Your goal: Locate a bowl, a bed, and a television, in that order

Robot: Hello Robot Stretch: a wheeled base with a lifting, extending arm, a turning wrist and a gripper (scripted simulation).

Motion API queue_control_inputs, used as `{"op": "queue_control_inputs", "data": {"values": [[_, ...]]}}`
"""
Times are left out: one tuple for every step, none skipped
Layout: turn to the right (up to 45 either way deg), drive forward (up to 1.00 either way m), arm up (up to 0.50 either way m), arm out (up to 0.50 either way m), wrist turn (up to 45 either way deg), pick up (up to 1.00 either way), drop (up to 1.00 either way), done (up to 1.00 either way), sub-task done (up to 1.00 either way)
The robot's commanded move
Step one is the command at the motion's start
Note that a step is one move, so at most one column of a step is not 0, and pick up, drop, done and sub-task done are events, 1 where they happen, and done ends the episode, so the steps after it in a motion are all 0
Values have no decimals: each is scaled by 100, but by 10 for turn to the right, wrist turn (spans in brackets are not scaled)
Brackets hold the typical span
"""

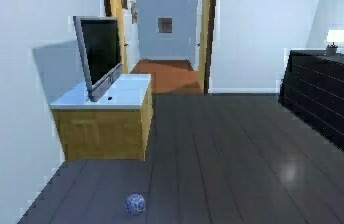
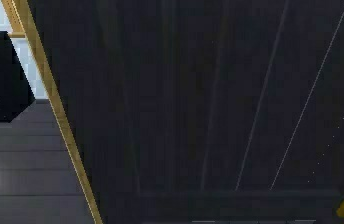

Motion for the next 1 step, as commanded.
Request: {"op": "queue_control_inputs", "data": {"values": [[0,30,0,0,0,0,0,0,0]]}}
